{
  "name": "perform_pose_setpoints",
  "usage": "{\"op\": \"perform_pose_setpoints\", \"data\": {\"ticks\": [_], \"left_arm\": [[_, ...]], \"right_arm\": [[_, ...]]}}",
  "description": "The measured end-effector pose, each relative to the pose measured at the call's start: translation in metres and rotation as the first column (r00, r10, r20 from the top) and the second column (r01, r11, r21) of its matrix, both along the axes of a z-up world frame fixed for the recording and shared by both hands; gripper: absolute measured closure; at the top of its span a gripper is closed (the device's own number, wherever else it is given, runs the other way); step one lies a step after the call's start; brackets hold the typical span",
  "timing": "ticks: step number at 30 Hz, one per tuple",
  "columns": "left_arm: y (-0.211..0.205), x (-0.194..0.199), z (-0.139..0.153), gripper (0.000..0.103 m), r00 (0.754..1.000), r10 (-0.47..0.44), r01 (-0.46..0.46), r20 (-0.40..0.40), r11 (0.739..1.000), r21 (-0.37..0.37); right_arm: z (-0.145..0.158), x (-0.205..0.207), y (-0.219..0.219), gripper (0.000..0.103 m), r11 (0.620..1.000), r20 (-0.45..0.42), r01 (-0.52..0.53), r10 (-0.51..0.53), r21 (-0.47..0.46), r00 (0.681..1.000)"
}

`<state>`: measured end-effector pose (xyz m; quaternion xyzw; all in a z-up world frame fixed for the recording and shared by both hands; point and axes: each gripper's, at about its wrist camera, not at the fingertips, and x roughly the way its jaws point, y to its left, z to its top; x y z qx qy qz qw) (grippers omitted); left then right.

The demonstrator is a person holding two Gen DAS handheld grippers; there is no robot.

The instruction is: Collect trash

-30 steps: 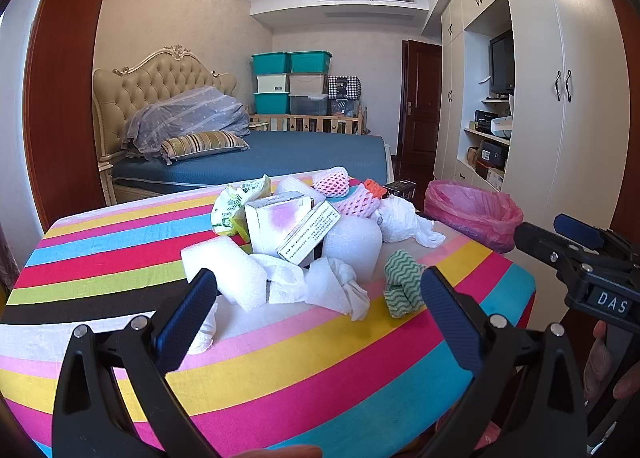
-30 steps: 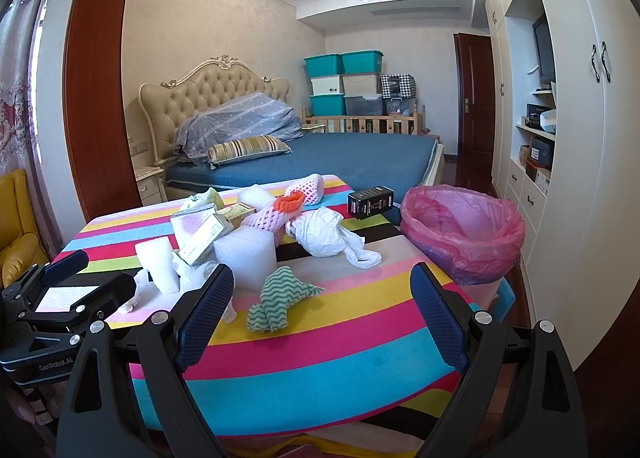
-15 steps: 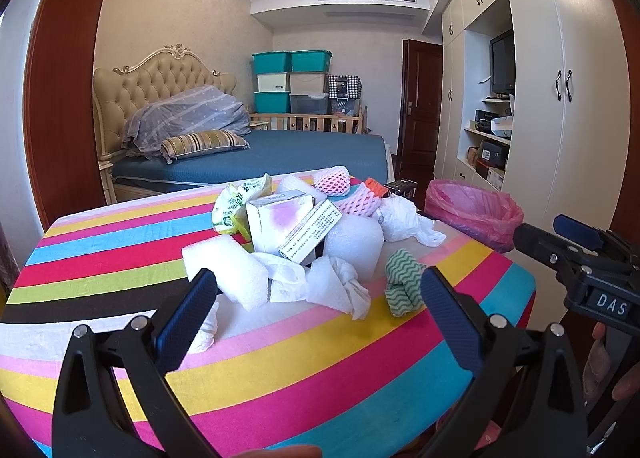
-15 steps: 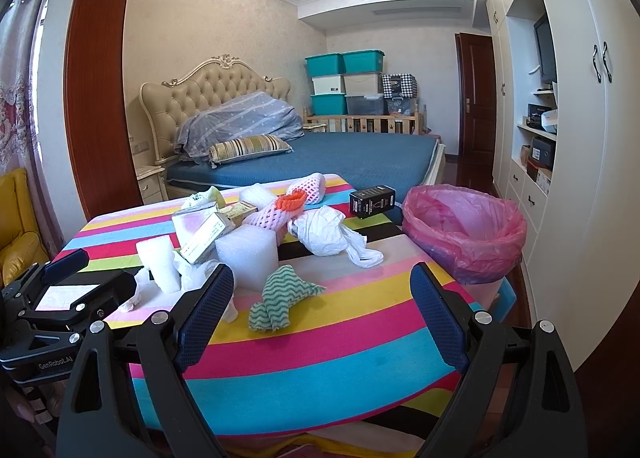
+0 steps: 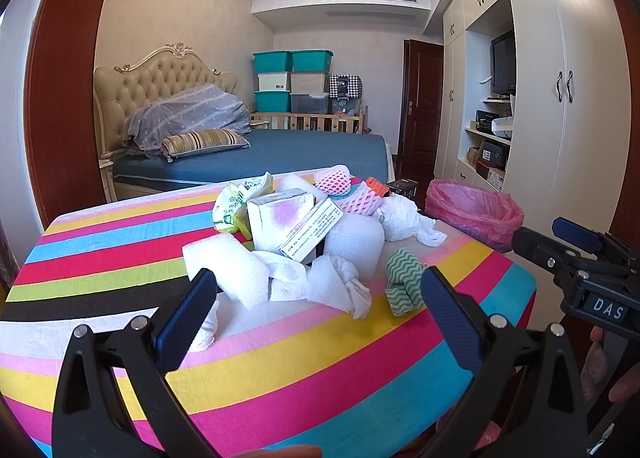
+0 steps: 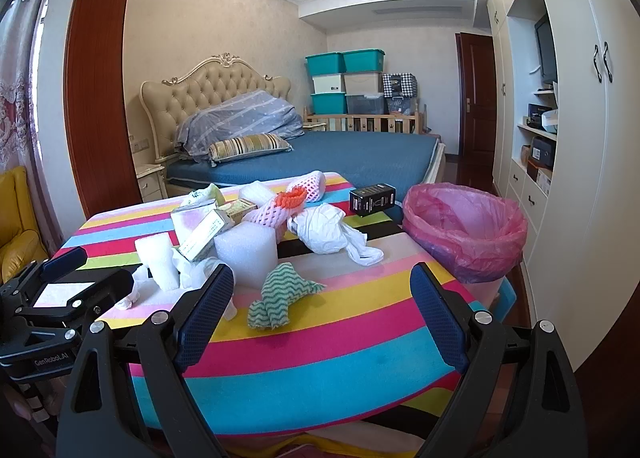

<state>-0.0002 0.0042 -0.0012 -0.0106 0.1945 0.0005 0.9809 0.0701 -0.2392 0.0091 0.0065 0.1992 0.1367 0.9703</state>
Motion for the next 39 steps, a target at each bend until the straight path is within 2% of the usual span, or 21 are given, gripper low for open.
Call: {"op": "perform_pose_setpoints", "data": {"ticks": [14,18,22,26,29,31,35,39], "left_arm": [[0.004,-0.001,-0.003,0.004,1.000,0.016,-0.016,-0.014,1.000,-0.012],[0.011,-0.004,-0.005,0.004,0.998,0.057,-0.058,-0.027,0.998,-0.013],[0.023,-0.008,-0.004,0.004,0.993,0.115,-0.116,-0.013,0.993,-0.024],[0.041,0.001,-0.011,0.005,0.989,0.123,-0.125,-0.077,0.992,-0.017],[0.062,0.011,-0.030,0.005,0.978,0.119,-0.131,-0.170,0.989,-0.066],[0.079,0.016,-0.042,0.005,0.965,0.141,-0.168,-0.222,0.980,-0.104],[0.102,0.017,-0.050,0.005,0.958,0.183,-0.217,-0.219,0.965,-0.145],[0.112,0.027,-0.055,0.005,0.950,0.195,-0.221,-0.244,0.972,-0.085]], "right_arm": [[-0.011,0.001,0.005,0.018,0.999,-0.007,-0.038,0.038,-0.014,0.999],[-0.017,0.006,0.007,0.018,0.999,-0.007,-0.054,0.054,-0.006,0.999],[-0.032,0.023,0.016,0.018,0.997,-0.060,-0.073,0.072,-0.020,0.996],[-0.047,0.044,0.031,0.018,0.993,-0.115,-0.115,0.110,-0.038,0.987],[-0.062,0.066,0.046,0.018,0.989,-0.176,-0.143,0.132,-0.048,0.976],[-0.067,0.079,0.052,0.018,0.989,-0.209,-0.142,0.130,-0.045,0.969],[-0.070,0.098,0.063,0.021,0.987,-0.247,-0.146,0.127,-0.060,0.961],[-0.074,0.114,0.068,0.031,0.985,-0.295,-0.157,0.129,-0.074,0.947]]}}
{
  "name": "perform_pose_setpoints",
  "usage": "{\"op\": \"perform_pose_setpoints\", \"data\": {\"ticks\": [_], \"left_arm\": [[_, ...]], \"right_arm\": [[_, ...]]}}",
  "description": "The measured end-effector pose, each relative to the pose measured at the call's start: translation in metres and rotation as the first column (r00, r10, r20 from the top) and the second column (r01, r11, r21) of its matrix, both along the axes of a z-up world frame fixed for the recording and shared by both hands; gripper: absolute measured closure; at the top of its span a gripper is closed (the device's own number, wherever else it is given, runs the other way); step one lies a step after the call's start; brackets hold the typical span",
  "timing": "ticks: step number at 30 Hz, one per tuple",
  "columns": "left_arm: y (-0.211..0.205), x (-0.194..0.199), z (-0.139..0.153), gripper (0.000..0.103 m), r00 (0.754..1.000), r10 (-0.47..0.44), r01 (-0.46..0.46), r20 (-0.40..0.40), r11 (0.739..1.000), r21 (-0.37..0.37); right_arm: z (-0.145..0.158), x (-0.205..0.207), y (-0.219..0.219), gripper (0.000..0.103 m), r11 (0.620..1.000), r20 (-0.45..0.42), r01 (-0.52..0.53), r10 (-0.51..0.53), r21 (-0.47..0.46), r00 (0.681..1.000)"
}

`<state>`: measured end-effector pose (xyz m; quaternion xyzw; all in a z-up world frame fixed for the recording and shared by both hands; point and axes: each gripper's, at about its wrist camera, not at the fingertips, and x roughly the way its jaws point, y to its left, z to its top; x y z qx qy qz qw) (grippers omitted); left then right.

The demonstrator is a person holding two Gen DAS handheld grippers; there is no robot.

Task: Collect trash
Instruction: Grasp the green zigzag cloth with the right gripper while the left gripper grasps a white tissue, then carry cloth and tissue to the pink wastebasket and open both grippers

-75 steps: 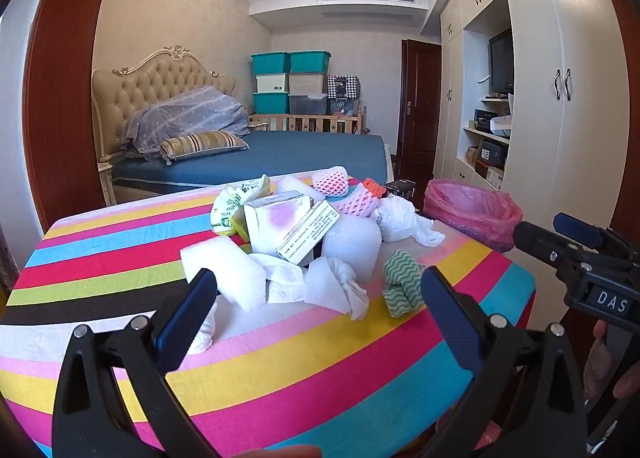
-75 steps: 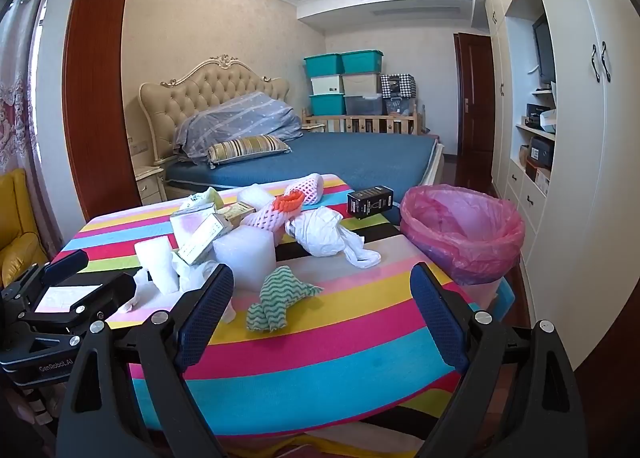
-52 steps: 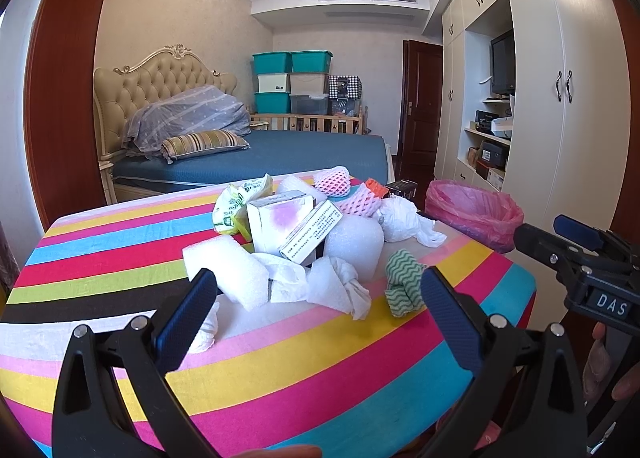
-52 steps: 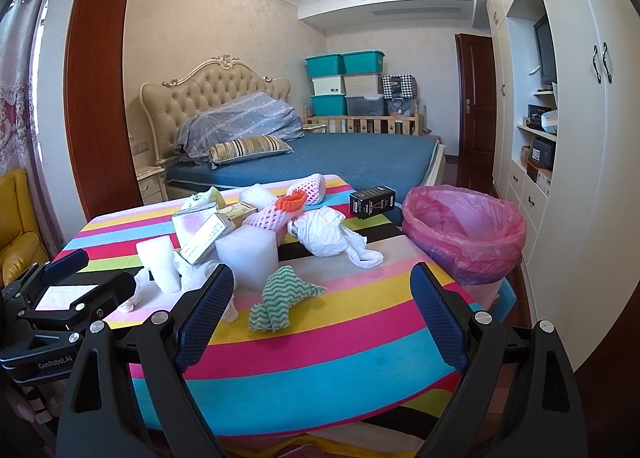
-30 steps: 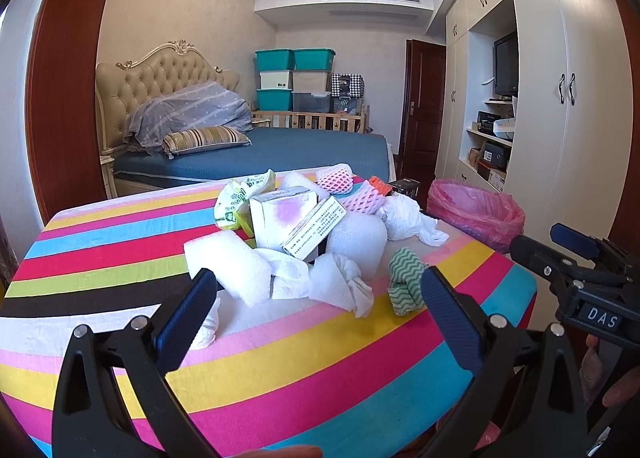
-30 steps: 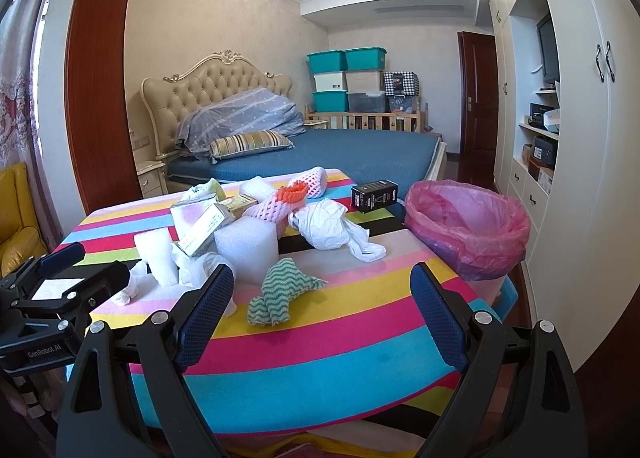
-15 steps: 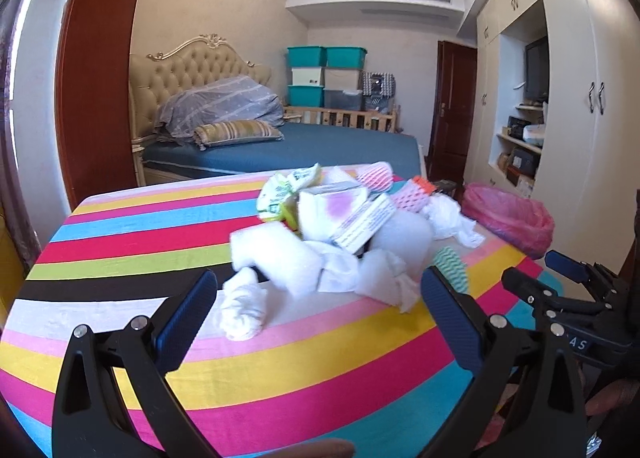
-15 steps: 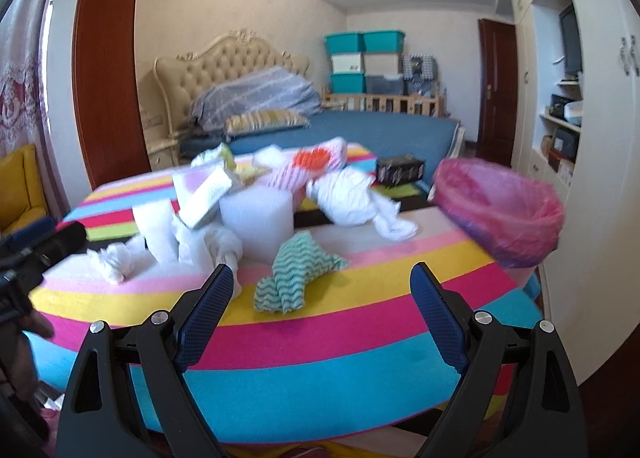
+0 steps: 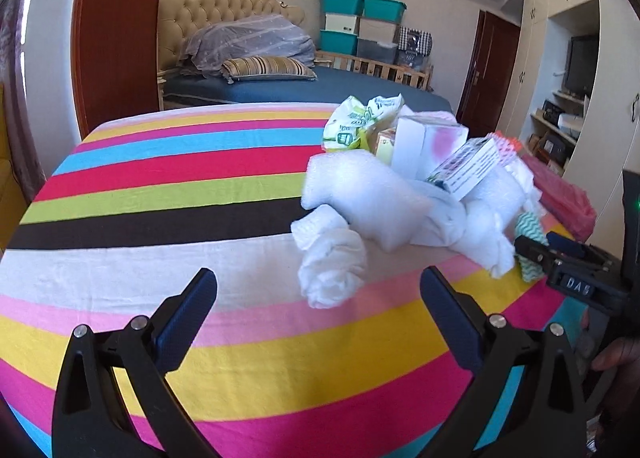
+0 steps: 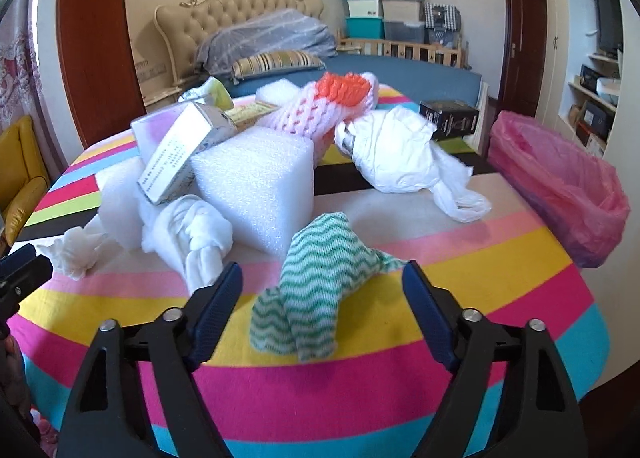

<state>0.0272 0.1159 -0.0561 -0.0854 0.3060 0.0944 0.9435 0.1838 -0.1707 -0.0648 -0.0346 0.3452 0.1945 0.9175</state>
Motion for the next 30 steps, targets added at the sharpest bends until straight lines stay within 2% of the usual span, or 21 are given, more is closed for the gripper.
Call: {"op": "perform_pose_setpoints", "data": {"ticks": [1,3,5,7,9,10,11,13,15,20,23,27,30], "left_arm": [[0.000,0.005,0.001,0.005,1.000,-0.004,0.004,-0.017,1.000,0.000],[0.003,0.014,-0.002,0.005,0.999,-0.009,0.008,-0.051,1.000,-0.016],[0.004,0.024,-0.007,0.005,0.997,-0.011,0.008,-0.081,1.000,-0.027],[0.005,0.036,-0.010,0.012,0.994,-0.010,0.007,-0.113,1.000,-0.028],[0.003,0.047,-0.014,0.022,0.989,-0.022,0.018,-0.143,0.999,-0.030],[0.002,0.052,-0.015,0.025,0.986,-0.026,0.021,-0.162,0.999,-0.031],[0.001,0.056,-0.017,0.033,0.984,-0.031,0.026,-0.175,0.999,-0.033],[-0.003,0.060,-0.019,0.040,0.982,-0.026,0.025,-0.188,1.000,-0.012],[-0.007,0.059,-0.019,0.065,0.982,-0.043,0.043,-0.184,0.999,-0.002],[-0.017,0.047,-0.011,0.067,0.988,-0.047,0.052,-0.144,0.998,0.026],[-0.031,0.035,0.002,0.067,0.995,-0.065,0.071,-0.078,0.995,0.072],[-0.054,0.026,0.021,0.067,0.993,-0.116,0.116,-0.002,0.985,0.128],[-0.069,0.028,0.029,0.067,0.988,-0.156,0.153,0.011,0.977,0.149]], "right_arm": [[-0.002,0.004,0.000,0.033,1.000,-0.019,-0.004,0.004,-0.001,1.000],[-0.006,0.008,0.001,0.046,1.000,-0.041,-0.013,0.014,0.008,0.999],[-0.007,0.007,0.000,0.051,1.000,-0.037,-0.023,0.023,0.014,0.999],[-0.008,0.005,0.000,0.057,1.000,-0.025,-0.024,0.025,0.006,0.999],[-0.009,0.002,-0.003,0.063,0.999,-0.017,-0.034,0.034,0.009,0.999],[-0.009,0.000,-0.005,0.064,0.999,-0.013,-0.040,0.040,0.014,0.999],[-0.009,-0.002,-0.008,0.066,0.999,-0.004,-0.045,0.045,0.019,0.999],[-0.008,-0.007,-0.011,0.067,0.998,0.015,-0.052,0.052,0.029,0.999],[-0.005,-0.014,-0.015,0.068,0.998,0.050,-0.056,0.054,0.031,0.997],[0.009,-0.028,-0.025,0.068,0.997,0.107,-0.058,0.053,0.042,0.993],[0.013,-0.030,-0.031,0.068,0.998,0.121,-0.050,0.045,0.040,0.992],[0.016,-0.031,-0.046,0.068,0.999,0.127,-0.014,0.009,0.041,0.992],[0.017,-0.028,-0.059,0.068,0.999,0.128,0.014,-0.019,0.040,0.992]]}}
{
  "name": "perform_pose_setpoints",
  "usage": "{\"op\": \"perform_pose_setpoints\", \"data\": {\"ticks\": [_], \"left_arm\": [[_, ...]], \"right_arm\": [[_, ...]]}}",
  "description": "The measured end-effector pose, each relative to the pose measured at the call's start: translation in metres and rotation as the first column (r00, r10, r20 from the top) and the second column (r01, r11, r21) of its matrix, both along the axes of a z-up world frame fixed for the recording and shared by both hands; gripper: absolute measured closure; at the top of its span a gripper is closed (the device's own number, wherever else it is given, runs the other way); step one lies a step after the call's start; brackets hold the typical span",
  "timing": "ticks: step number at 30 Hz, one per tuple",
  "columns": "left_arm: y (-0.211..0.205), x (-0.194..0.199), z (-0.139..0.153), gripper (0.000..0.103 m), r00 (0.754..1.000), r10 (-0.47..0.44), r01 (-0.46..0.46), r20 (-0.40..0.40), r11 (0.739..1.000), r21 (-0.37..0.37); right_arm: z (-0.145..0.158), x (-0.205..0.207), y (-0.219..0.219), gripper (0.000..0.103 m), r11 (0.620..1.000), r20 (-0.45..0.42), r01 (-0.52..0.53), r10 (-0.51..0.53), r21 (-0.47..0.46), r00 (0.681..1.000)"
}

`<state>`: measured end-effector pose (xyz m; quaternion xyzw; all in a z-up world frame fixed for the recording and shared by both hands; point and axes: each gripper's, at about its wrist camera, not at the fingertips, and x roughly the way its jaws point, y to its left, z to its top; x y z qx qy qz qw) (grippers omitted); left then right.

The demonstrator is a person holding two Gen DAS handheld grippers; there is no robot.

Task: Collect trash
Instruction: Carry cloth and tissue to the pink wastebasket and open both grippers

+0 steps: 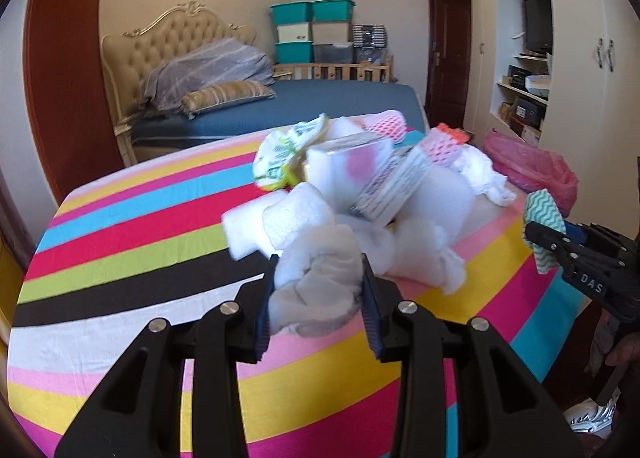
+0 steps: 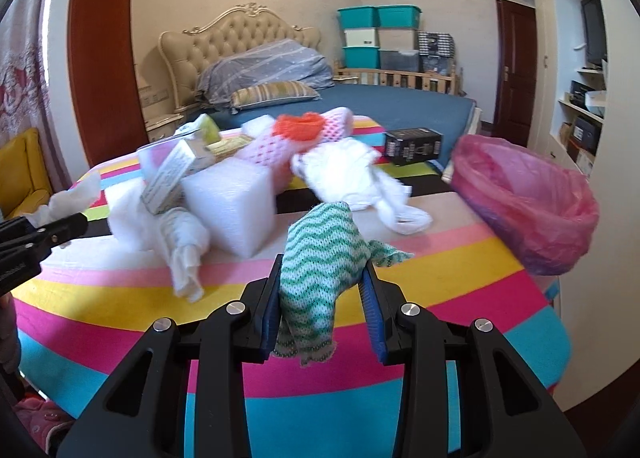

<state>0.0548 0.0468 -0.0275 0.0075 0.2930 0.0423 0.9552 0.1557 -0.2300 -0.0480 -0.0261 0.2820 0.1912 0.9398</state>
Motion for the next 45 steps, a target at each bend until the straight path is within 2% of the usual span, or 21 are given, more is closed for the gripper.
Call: {"op": "perform_pose_setpoints", "data": {"ticks": [9,20,28,34,39,42,45], "left_arm": [[-0.052,0.027,0.005,0.067,0.991,-0.135,0.135,-0.015,0.991,-0.002],[-0.136,0.083,0.009,0.065,0.952,-0.306,0.306,-0.027,0.952,-0.010],[-0.181,0.147,0.020,0.065,0.923,-0.383,0.380,-0.039,0.923,-0.068],[-0.228,0.201,0.026,0.065,0.902,-0.431,0.429,-0.035,0.902,-0.054],[-0.257,0.242,0.022,0.065,0.890,-0.454,0.451,-0.052,0.891,-0.057],[-0.274,0.267,0.021,0.065,0.888,-0.457,0.454,-0.050,0.889,-0.056],[-0.286,0.293,0.021,0.065,0.882,-0.469,0.462,-0.044,0.879,-0.118]], "right_arm": [[0.005,0.014,-0.043,0.068,0.994,0.024,0.105,-0.105,-0.020,0.994],[0.011,0.035,-0.090,0.068,0.982,0.067,0.184,-0.181,-0.046,0.981],[0.027,0.070,-0.138,0.068,0.983,0.115,0.183,-0.183,0.008,0.976],[0.032,0.095,-0.165,0.067,0.985,0.156,0.172,-0.166,-0.021,0.974],[0.029,0.120,-0.187,0.067,0.982,0.139,0.188,-0.188,0.007,0.972],[0.025,0.135,-0.194,0.067,0.978,0.128,0.210,-0.208,-0.007,0.970],[0.020,0.149,-0.201,0.066,0.978,0.116,0.210,-0.209,0.004,0.971]]}}
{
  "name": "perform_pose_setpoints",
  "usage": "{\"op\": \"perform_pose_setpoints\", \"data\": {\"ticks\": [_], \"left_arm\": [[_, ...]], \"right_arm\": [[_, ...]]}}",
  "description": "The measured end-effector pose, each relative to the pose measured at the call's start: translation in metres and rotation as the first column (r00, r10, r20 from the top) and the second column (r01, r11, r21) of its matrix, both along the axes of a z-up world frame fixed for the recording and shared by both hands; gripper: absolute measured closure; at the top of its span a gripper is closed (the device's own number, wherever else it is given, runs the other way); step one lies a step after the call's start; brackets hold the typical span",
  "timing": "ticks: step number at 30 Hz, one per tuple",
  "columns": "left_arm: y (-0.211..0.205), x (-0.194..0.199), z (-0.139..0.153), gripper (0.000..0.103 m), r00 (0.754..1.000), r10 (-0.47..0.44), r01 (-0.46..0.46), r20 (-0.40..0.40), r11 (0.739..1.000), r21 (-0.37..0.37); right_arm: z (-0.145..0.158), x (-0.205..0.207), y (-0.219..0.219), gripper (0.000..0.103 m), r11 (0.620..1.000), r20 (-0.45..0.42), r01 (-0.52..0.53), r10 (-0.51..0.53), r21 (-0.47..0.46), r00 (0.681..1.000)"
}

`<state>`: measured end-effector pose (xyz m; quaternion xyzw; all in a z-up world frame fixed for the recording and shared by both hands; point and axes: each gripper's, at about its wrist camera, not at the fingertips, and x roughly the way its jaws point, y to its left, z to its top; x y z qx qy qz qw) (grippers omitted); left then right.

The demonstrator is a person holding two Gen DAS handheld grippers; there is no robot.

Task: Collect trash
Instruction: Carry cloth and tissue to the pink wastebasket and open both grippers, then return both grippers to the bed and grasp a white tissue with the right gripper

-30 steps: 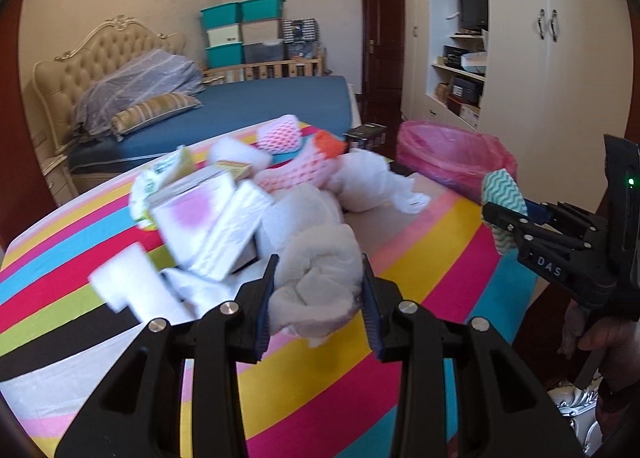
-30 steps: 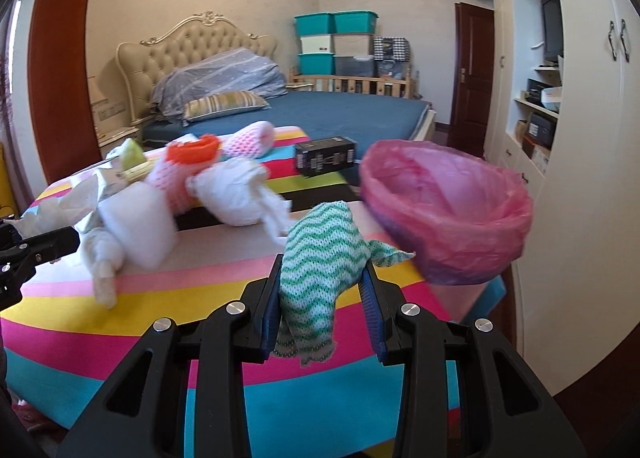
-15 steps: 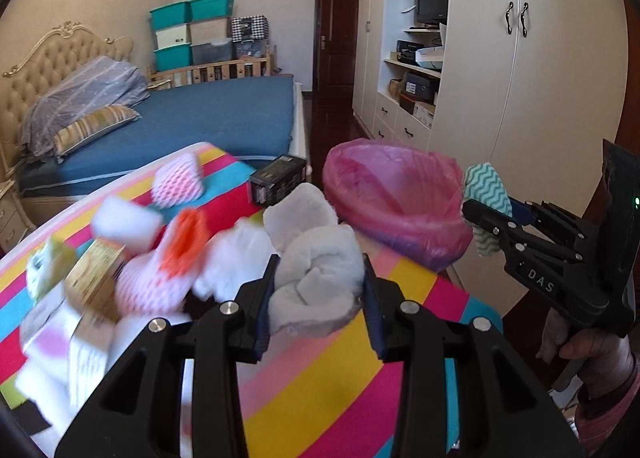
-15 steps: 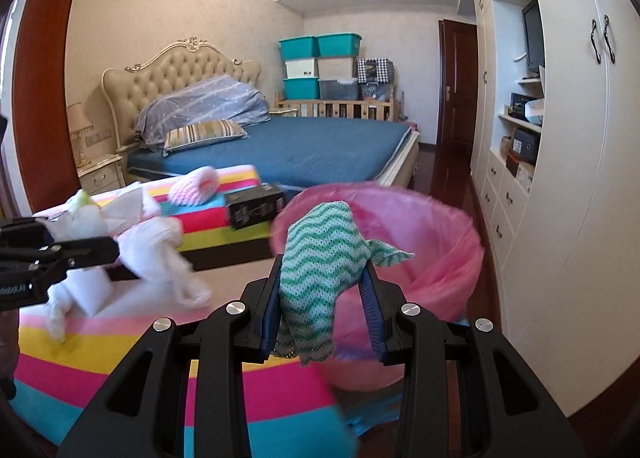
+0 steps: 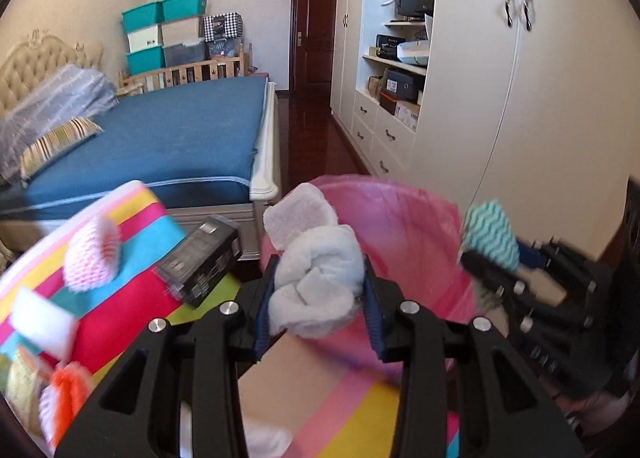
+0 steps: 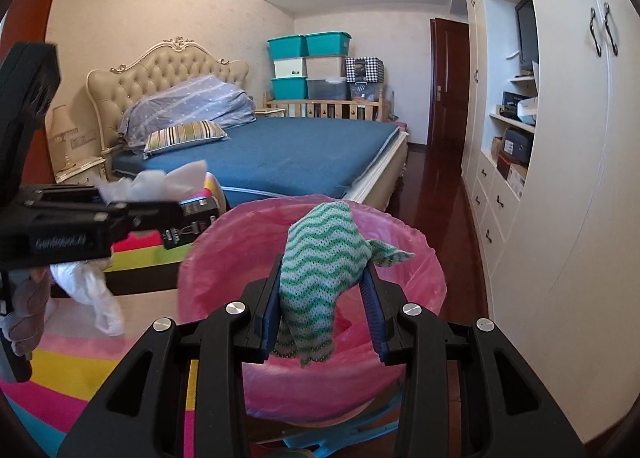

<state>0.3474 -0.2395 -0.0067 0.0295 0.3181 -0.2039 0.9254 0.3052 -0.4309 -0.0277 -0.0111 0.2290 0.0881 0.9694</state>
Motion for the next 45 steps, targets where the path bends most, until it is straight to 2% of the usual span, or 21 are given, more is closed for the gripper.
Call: {"op": "perform_pose_setpoints", "data": {"ticks": [2,4,5,6,7,9,10,14,18,19,20,22,25,28,32,36,39,45], "left_arm": [[-0.003,0.014,-0.001,0.064,1.000,-0.003,0.002,-0.023,0.999,-0.038],[-0.009,0.027,-0.004,0.053,0.999,-0.016,0.013,-0.042,0.998,-0.059],[-0.013,0.032,-0.005,0.039,0.998,-0.024,0.020,-0.050,0.997,-0.069],[-0.014,0.035,-0.006,0.030,0.999,-0.021,0.017,-0.048,0.997,-0.075],[-0.014,0.035,-0.007,0.027,0.999,-0.001,-0.002,-0.040,0.997,-0.075],[-0.007,0.031,-0.006,0.015,0.999,0.025,-0.028,-0.034,0.996,-0.081],[-0.003,0.028,-0.005,0.013,0.999,0.031,-0.033,-0.028,0.996,-0.078],[0.015,-0.002,0.004,0.012,0.995,0.080,-0.079,0.059,0.997,-0.021],[0.022,-0.049,0.011,0.012,0.973,0.093,-0.113,0.209,0.990,0.086],[0.023,-0.058,0.011,0.012,0.971,0.088,-0.111,0.221,0.990,0.093],[0.024,-0.065,0.011,0.011,0.971,0.082,-0.105,0.224,0.990,0.094],[0.031,-0.082,0.006,0.004,0.977,0.082,-0.099,0.198,0.992,0.079],[0.046,-0.104,-0.002,0.005,0.980,0.080,-0.091,0.183,0.994,0.052],[0.062,-0.131,-0.010,0.005,0.974,0.082,-0.100,0.209,0.992,0.079],[0.093,-0.160,-0.018,0.005,0.976,0.093,-0.107,0.198,0.992,0.066],[0.142,-0.187,-0.023,0.005,0.972,0.170,-0.173,0.159,0.985,0.006],[0.176,-0.205,-0.024,0.005,0.958,0.245,-0.244,0.148,0.969,-0.025],[0.232,-0.234,-0.030,0.005,0.916,0.377,-0.383,0.139,0.923,0.021]], "right_arm": [[-0.004,0.008,-0.003,0.065,1.000,0.000,0.005,-0.005,0.006,1.000],[-0.007,0.017,-0.006,0.058,1.000,0.005,0.005,-0.005,0.011,1.000],[-0.010,0.022,-0.009,0.040,1.000,0.009,0.011,-0.011,0.016,1.000],[-0.011,0.022,-0.011,0.029,1.000,0.014,0.022,-0.022,0.020,1.000],[-0.012,0.022,-0.015,0.029,0.999,0.019,0.034,-0.035,0.028,0.999],[-0.013,0.019,-0.022,0.029,0.998,0.017,0.050,-0.050,0.050,0.999],[-0.013,0.014,-0.025,0.028,0.997,0.025,0.056,-0.057,0.057,0.998],[-0.010,-0.009,-0.031,0.027,0.995,0.041,0.088,-0.090,0.040,0.995],[-0.003,-0.039,-0.022,0.021,0.996,0.067,0.085,-0.088,0.040,0.994],[-0.001,-0.047,-0.018,0.021,0.996,0.072,0.078,-0.081,0.048,0.994],[0.000,-0.053,-0.015,0.019,0.996,0.074,0.069,-0.074,0.063,0.995],[0.000,-0.068,-0.007,0.019,0.992,0.065,0.066,-0.073,0.106,0.995],[-0.004,-0.081,0.006,0.019,0.989,0.040,0.073,-0.079,0.131,0.996],[-0.010,-0.092,0.022,0.019,0.989,0.024,0.065,-0.068,0.134,0.997],[-0.018,-0.103,0.047,0.019,0.991,0.001,0.027,-0.027,0.130,1.000],[-0.027,-0.109,0.078,0.019,0.990,-0.032,-0.039,0.043,0.137,0.999],[-0.033,-0.113,0.104,0.019,0.988,-0.056,-0.099,0.106,0.117,0.993],[-0.033,-0.118,0.140,0.019,0.980,-0.076,-0.174,0.181,0.094,0.981]]}}
